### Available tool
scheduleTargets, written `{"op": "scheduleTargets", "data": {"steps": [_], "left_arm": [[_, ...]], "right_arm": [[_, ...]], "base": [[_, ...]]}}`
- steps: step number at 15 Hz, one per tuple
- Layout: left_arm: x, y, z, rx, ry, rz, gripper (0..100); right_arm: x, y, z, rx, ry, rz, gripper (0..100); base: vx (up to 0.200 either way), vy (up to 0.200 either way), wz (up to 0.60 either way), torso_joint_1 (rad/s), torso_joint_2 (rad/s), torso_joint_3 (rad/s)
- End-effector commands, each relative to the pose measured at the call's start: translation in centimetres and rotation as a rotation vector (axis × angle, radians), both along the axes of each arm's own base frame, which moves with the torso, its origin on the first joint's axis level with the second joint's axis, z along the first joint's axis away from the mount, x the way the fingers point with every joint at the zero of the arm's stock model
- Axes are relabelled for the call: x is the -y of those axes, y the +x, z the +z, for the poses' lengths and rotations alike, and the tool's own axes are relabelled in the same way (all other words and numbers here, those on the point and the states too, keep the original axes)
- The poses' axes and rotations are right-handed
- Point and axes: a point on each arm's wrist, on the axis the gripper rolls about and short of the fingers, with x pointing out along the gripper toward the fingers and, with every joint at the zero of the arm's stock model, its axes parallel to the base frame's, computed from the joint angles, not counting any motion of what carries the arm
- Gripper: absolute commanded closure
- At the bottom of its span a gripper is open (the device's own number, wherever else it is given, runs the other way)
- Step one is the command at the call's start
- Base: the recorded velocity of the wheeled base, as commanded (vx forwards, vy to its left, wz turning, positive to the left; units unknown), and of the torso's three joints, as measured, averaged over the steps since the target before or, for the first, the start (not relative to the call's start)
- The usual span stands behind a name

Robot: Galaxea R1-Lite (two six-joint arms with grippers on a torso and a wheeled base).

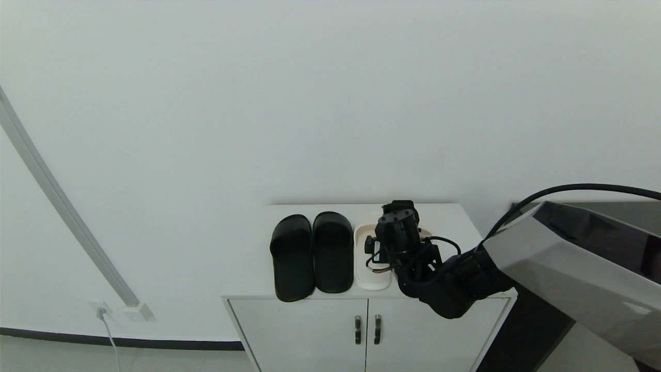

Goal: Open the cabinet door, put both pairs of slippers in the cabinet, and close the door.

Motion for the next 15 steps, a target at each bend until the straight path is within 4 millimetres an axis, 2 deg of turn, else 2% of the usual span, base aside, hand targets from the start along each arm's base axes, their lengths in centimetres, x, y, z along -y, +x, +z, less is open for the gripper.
{"op": "scheduleTargets", "data": {"steps": [1,6,7,12,15], "left_arm": [[0.0,0.0,0.0,-0.001,0.000,-0.001,100],[0.0,0.0,0.0,-0.001,0.000,-0.001,100],[0.0,0.0,0.0,-0.001,0.000,-0.001,100],[0.0,0.0,0.0,-0.001,-0.002,-0.001,100],[0.0,0.0,0.0,-0.001,-0.002,0.001,100]], "right_arm": [[-0.1,1.9,-1.1,0.008,-0.002,-0.021,0],[-0.2,4.1,-1.5,0.041,-0.018,-0.034,0],[-0.1,4.3,-1.7,0.041,-0.026,-0.035,100],[0.1,4.7,-1.5,0.045,-0.019,-0.032,100],[0.7,4.1,-0.2,0.056,-0.007,-0.035,100]], "base": [[0.000,0.000,0.00,0.000,0.00,0.000],[0.000,0.000,0.00,0.000,0.00,0.000],[0.000,0.000,0.00,0.000,0.00,0.000],[0.000,0.000,0.00,0.000,0.00,0.000],[0.000,0.000,0.00,0.000,0.00,0.000]]}}
